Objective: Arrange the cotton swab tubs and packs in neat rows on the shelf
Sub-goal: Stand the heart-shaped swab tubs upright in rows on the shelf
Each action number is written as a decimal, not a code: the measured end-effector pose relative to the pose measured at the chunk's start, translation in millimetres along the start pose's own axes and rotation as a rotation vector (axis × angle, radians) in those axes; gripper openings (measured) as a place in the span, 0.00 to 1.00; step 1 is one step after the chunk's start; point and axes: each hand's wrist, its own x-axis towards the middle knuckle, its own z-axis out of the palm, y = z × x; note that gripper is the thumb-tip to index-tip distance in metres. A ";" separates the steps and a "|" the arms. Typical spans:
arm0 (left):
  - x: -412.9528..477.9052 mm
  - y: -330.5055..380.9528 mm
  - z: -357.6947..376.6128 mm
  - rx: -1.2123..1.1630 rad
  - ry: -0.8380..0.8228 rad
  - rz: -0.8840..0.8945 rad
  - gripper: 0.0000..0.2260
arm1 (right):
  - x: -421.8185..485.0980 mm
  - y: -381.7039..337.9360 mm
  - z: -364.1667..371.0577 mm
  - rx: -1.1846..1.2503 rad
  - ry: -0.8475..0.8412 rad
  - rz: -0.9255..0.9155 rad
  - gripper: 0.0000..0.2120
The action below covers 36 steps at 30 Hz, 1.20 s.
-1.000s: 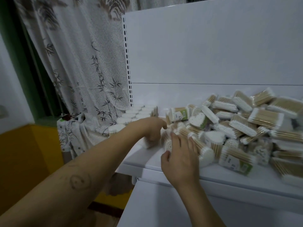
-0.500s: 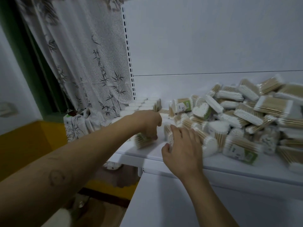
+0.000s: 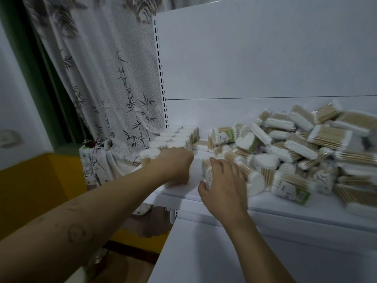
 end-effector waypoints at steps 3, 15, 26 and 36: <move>-9.9 -7.0 -11.1 -0.172 0.066 -0.019 0.15 | 2.6 0.2 -2.7 0.080 -0.028 0.002 0.28; -42.2 -50.4 -12.2 -1.044 0.290 0.221 0.23 | 25.8 -22.9 -35.5 0.410 -0.196 -0.072 0.28; -54.6 -72.5 15.7 -1.329 0.256 0.338 0.20 | 30.2 -45.7 -12.2 0.525 -0.128 -0.052 0.24; -53.4 -94.9 95.2 -0.866 0.886 0.016 0.15 | 22.1 -73.6 38.3 0.487 0.046 -0.006 0.20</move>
